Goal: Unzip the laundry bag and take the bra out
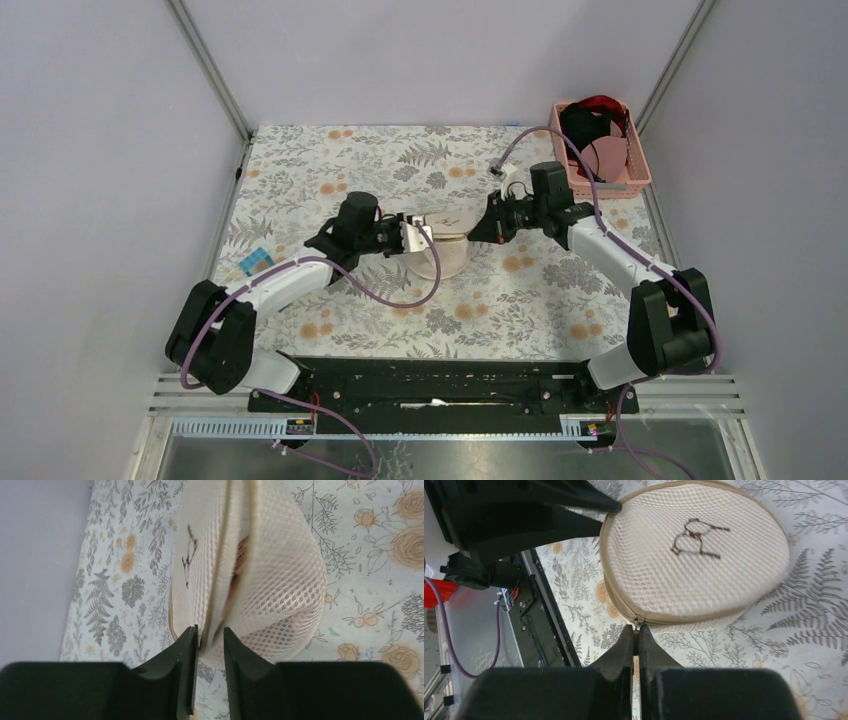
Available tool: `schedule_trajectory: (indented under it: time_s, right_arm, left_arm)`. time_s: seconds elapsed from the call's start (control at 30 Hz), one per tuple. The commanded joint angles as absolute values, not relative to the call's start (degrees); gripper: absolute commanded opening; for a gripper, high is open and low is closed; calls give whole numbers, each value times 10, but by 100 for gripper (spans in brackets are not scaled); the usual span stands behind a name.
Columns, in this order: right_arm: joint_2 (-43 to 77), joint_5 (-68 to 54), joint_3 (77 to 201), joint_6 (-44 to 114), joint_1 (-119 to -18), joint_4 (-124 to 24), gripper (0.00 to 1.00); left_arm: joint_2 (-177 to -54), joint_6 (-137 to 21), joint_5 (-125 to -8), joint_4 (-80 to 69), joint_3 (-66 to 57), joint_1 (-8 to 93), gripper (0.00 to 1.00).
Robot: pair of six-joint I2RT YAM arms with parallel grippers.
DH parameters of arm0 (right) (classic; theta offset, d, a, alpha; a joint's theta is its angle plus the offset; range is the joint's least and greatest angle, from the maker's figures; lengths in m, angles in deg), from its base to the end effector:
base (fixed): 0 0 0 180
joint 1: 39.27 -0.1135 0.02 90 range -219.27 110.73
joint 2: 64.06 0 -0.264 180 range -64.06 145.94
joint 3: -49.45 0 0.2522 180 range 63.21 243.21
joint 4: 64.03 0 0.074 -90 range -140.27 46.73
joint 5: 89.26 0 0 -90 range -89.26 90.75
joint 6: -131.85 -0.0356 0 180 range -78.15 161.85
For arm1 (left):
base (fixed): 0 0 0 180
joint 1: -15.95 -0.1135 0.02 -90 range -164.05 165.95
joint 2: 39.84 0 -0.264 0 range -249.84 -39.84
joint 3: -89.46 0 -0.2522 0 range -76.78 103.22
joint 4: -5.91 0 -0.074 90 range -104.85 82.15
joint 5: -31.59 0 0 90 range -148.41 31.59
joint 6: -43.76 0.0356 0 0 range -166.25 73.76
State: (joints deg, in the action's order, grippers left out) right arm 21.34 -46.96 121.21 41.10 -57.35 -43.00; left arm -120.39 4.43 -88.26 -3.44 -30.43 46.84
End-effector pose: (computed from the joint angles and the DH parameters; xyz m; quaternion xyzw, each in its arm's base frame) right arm 0.3003 0.1257 0.2615 -0.3076 0.7725 0.4228 0.3604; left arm 0.2518 -0.1713 0.2337 0.6438 0.5486 -0.1363 0.5157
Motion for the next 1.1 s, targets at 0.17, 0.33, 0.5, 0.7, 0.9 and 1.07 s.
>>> schedule_trajectory:
  time_s: [0.17, 0.33, 0.5, 0.7, 0.9, 1.07]
  right_arm:
    - [218, -481, 1232, 384, -616, -441, 0]
    - [230, -482, 1245, 375, -622, -436, 0]
    - [233, -479, 1245, 364, -628, -443, 0]
    - [231, -478, 1246, 357, -627, -445, 0]
    - [228, -469, 1243, 359, -628, -441, 0]
    - [242, -476, 1256, 361, -601, -418, 0]
  left_arm:
    - [-1146, -8, -939, -72, -263, 483, 65]
    - [-1168, -27, -940, -89, -233, 519, 67]
    - [-1199, -54, -943, -90, -206, 539, 65]
    - [-1237, -77, -903, -81, -193, 543, 57]
    - [-1252, -91, -895, -81, -193, 542, 24]
    - [-1244, -72, -894, -80, -217, 527, 0]
